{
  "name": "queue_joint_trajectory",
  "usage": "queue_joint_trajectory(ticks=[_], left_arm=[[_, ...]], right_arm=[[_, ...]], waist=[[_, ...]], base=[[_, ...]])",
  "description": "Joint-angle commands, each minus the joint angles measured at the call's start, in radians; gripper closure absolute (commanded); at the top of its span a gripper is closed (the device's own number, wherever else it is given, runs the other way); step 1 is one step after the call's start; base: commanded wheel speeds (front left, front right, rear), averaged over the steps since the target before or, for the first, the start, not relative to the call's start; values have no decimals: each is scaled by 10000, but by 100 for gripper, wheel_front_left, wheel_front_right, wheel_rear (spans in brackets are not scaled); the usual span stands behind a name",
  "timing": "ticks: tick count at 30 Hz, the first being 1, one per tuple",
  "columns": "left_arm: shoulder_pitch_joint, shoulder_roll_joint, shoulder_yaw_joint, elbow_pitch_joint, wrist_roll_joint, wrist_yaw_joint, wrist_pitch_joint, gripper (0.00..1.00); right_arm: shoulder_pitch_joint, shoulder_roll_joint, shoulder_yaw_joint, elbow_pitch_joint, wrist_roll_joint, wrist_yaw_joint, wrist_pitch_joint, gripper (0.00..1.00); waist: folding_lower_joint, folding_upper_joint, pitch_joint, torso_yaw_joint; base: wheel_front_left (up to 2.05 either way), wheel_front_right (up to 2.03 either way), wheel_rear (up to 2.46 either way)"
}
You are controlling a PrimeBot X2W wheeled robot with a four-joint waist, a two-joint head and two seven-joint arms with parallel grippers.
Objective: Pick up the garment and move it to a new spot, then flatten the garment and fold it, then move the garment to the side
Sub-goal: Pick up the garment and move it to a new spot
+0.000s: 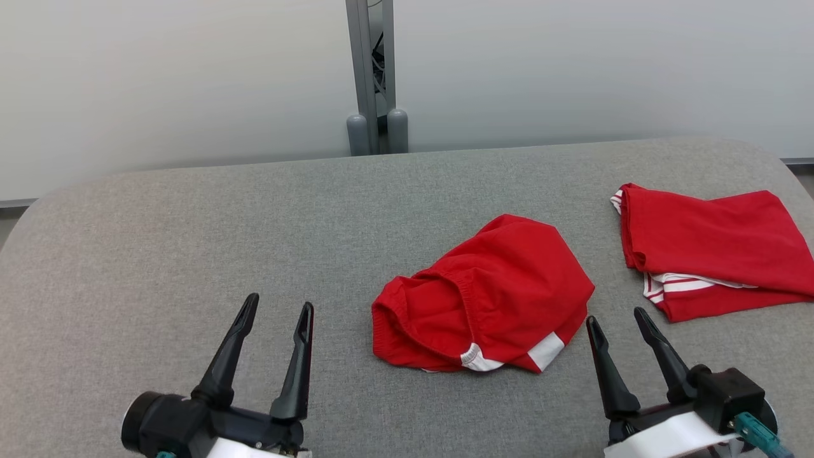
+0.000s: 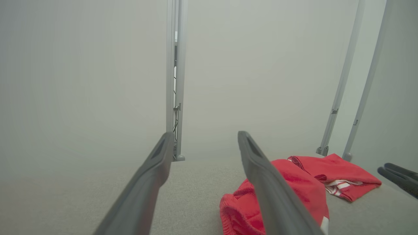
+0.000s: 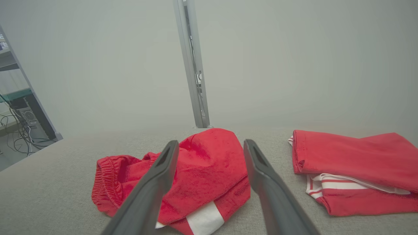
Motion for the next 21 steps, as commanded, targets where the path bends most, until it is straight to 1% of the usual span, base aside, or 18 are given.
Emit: queue_joint_trajectory(ticks=[1, 6, 11, 16, 21], left_arm=[[233, 17, 41, -197, 120, 107, -37, 0], [812, 16, -114, -373, 680, 364, -38, 0], [1078, 15, -44, -282, 841, 733, -38, 0], [1063, 11, 67, -4, 562, 1124, -39, 0], [1024, 14, 138, 85, 307, 1331, -39, 0]], right_arm=[[202, -49, -101, -25, 52, -3, -10, 0], [639, -49, -416, -23, 158, -3, -10, 0], [880, -47, -529, -149, 100, -3, -10, 0], [910, -47, -520, -272, 7, -3, -10, 0], [928, -47, -427, -347, 75, -3, -10, 0]], waist=[[0, 0, -66, -1], [0, 0, -330, 78], [0, 0, -440, 203], [0, 0, -446, 274], [0, 0, -429, 315]], base=[[0, 0, 0], [0, 0, 0], [0, 0, 0], [0, 0, 0], [0, 0, 0]])
